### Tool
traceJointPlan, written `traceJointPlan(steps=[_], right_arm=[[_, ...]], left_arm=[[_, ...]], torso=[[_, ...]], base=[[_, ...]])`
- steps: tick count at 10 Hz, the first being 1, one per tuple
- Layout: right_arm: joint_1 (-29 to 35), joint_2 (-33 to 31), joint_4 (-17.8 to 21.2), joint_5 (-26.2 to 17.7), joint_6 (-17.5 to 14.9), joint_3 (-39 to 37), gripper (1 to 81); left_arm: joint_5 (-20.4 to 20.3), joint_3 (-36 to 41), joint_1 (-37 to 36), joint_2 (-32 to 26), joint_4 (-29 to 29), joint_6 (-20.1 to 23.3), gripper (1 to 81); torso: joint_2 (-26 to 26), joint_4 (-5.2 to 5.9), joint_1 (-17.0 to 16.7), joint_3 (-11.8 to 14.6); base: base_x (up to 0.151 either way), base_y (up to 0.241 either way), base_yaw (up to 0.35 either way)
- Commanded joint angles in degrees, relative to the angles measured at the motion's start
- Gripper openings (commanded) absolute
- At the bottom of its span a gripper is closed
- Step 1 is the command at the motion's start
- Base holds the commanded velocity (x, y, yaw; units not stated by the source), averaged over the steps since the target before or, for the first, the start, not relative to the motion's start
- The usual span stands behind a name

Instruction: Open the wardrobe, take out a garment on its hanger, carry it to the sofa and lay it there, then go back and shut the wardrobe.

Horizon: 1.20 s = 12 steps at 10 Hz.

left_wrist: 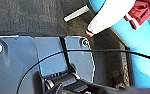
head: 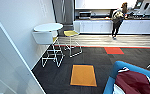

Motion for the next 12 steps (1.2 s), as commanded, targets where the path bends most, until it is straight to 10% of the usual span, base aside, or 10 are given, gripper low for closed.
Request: traceJointPlan(steps=[1,12], right_arm=[[0.94,0.58,-0.12,-4.29,-0.35,0.58,81.1],[1.29,0.67,-0.11,-4.37,-0.35,0.58,81.1]], left_arm=[[2.45,0.90,-2.32,-0.83,1.06,0.19,81.1],[2.45,-2.26,-0.56,0.75,2.98,0.19,81.1]], torso=[[0.00,0.00,0.03,0.00],[0.00,0.00,0.03,0.02]], base=[[0.000,0.000,0.323],[0.000,0.000,0.327]])
